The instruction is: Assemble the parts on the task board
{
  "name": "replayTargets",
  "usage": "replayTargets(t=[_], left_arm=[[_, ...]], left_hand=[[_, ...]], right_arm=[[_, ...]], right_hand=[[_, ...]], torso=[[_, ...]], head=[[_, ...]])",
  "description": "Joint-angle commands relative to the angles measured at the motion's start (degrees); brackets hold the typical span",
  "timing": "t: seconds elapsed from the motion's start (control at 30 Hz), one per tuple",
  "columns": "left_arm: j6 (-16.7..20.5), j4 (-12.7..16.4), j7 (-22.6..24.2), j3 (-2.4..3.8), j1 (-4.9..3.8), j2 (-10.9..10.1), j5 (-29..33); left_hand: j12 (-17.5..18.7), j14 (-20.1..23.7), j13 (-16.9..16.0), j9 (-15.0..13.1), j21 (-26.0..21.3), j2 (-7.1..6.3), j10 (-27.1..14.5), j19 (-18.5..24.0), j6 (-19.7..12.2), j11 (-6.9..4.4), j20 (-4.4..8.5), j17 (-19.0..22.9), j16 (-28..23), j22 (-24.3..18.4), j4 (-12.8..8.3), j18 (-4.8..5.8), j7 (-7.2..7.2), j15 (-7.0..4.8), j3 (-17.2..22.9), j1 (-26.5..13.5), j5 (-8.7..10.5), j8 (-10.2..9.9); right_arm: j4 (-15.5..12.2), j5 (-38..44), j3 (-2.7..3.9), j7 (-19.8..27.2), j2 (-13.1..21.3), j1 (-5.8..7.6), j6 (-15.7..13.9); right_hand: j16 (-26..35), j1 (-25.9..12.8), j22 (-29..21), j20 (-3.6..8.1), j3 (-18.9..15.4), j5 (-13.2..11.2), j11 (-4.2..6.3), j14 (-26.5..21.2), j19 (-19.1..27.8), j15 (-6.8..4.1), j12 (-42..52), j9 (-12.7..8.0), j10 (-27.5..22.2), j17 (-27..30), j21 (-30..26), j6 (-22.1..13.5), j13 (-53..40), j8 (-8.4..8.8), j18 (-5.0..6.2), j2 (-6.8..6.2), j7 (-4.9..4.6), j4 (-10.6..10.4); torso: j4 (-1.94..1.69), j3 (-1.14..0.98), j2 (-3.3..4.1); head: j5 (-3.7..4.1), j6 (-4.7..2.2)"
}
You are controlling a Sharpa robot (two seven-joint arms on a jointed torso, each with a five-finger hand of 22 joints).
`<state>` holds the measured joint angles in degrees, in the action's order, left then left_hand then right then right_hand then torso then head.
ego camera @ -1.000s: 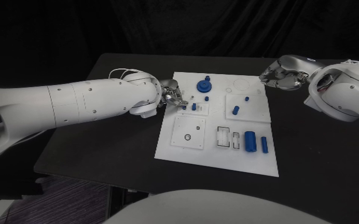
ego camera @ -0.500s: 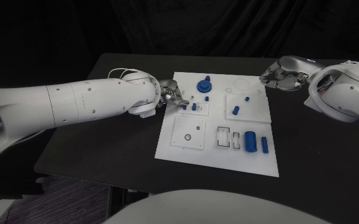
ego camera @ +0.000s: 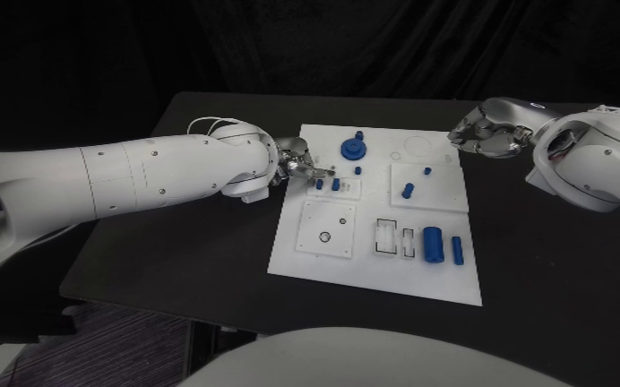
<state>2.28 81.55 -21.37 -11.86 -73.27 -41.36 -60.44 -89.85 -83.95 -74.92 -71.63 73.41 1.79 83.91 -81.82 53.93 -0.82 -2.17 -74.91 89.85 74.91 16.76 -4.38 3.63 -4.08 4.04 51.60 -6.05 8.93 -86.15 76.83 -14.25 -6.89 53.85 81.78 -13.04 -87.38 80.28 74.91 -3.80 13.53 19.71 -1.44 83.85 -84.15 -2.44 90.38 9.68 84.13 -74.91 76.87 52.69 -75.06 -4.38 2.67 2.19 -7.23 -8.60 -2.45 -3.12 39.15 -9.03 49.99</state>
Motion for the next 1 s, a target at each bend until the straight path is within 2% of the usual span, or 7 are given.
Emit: replayTargets(t=[0.03,0.37,0.6,0.77,0.93,0.97,1.0], left_arm=[[-1.42,-0.32,-0.54,-0.30,0.37,0.12,0.05],[4.88,-0.03,4.00,-0.30,0.37,-0.24,-0.51],[17.57,1.01,12.12,-0.29,0.29,-1.20,-7.29],[24.80,1.16,17.60,-0.28,-0.85,-1.21,-14.48],[27.70,-0.32,25.05,-0.28,-2.24,-0.42,-19.25],[26.77,-0.73,26.54,-0.28,-2.38,-0.18,-19.64],[25.22,-1.38,28.50,-0.28,-2.51,0.21,-20.01]], left_hand=[[-0.15,-6.05,-15.08,0.18,-0.40,0.15,6.09,0.08,-0.20,0.33,-0.47,-15.09,0.15,5.87,0.00,0.06,0.10,0.42,-0.53,-0.77,0.38,-0.14],[-0.15,-6.05,-15.08,0.43,0.18,3.62,6.09,-0.41,1.24,0.08,-0.40,-15.09,0.15,6.53,-0.03,0.21,-0.25,0.24,-3.30,-2.25,-2.24,0.56],[-0.15,-6.05,-15.08,-1.63,1.64,3.71,6.09,-1.44,2.08,-0.78,0.31,-15.09,0.15,7.64,-0.10,0.57,-1.22,-0.51,-4.75,3.71,-8.64,3.47],[-0.15,-6.05,-15.08,-2.05,1.61,2.56,6.09,-1.44,1.26,-0.86,0.44,-15.09,0.15,7.85,-0.17,0.61,-1.29,-0.57,-5.17,7.92,-9.21,4.06],[3.78,-4.96,-12.33,-1.43,-3.82,1.26,2.16,2.77,-6.03,1.52,-1.39,-13.45,-1.17,6.40,-0.03,-0.25,1.37,1.78,-5.00,16.07,-9.16,2.08],[5.97,-3.60,-10.93,-1.28,-4.90,1.34,-0.32,3.90,-8.22,1.92,-1.81,-11.80,-2.55,6.24,-0.11,-0.38,1.95,2.08,-4.74,17.27,-9.11,1.40],[12.70,1.90,-7.11,-1.79,-10.31,1.61,-9.05,8.97,-11.82,2.93,-2.63,-7.09,-6.87,4.99,-0.39,-1.19,2.54,3.26,-3.52,20.90,-8.85,1.24]], right_arm=[[0.00,0.09,0.04,-0.67,-0.01,-0.14,0.49],[-0.07,0.09,0.04,-0.75,0.13,-0.15,0.48],[-0.32,0.09,0.04,-0.58,0.59,-0.15,-0.14],[-0.66,0.09,0.04,-0.06,0.98,-0.15,-1.67],[-0.78,0.09,0.04,0.19,1.24,-0.15,-2.21],[-0.77,0.09,0.04,0.20,1.26,-0.15,-2.23],[-0.75,0.09,0.04,0.22,1.28,-0.15,-2.25]], right_hand=[[0.23,0.14,11.02,-0.35,0.36,0.25,-0.46,5.31,0.05,0.41,-0.38,-0.09,5.87,-12.66,-0.22,0.29,-14.94,0.25,0.39,-0.04,0.00,-0.12],[0.23,0.14,11.02,-0.35,0.36,0.25,-0.46,5.31,0.05,0.41,-0.38,-0.09,5.87,-12.66,-0.22,0.29,-14.94,0.25,0.39,-0.04,0.00,-0.12],[0.23,0.14,11.02,-0.35,0.36,0.25,-0.46,5.31,0.05,0.41,-0.38,-0.09,5.87,-12.66,-0.22,0.29,-14.94,0.25,0.39,-0.04,0.00,-0.12],[0.22,0.07,11.02,-0.37,0.46,0.30,-0.49,5.32,0.05,0.44,-0.38,-0.09,5.87,-12.67,-0.22,0.33,-14.94,0.25,0.38,-0.06,-0.01,-0.08],[0.22,0.07,11.02,-0.37,0.46,0.30,-0.49,5.32,0.05,0.44,-0.38,-0.09,5.87,-12.67,-0.22,0.33,-14.94,0.25,0.38,-0.06,-0.01,-0.08],[0.18,0.06,11.03,-0.38,0.48,0.32,-0.48,5.33,0.04,0.44,-0.38,-0.08,5.87,-12.70,-0.19,0.35,-14.94,0.25,0.38,-0.08,-0.01,-0.06],[0.18,0.06,11.03,-0.38,0.48,0.32,-0.48,5.33,0.04,0.44,-0.38,-0.08,5.87,-12.70,-0.19,0.35,-14.94,0.25,0.38,-0.08,-0.01,-0.06]], torso=[[0.00,-0.01,0.04],[-0.01,-0.01,0.03],[-0.01,-0.01,0.01],[-0.02,-0.01,0.04],[-0.01,0.02,0.01],[0.00,0.00,0.02],[0.00,-0.02,0.03]], head=[[-0.07,0.01],[-0.15,0.01],[0.17,0.01],[0.28,0.01],[0.22,0.01],[0.19,0.01],[0.20,0.01]])
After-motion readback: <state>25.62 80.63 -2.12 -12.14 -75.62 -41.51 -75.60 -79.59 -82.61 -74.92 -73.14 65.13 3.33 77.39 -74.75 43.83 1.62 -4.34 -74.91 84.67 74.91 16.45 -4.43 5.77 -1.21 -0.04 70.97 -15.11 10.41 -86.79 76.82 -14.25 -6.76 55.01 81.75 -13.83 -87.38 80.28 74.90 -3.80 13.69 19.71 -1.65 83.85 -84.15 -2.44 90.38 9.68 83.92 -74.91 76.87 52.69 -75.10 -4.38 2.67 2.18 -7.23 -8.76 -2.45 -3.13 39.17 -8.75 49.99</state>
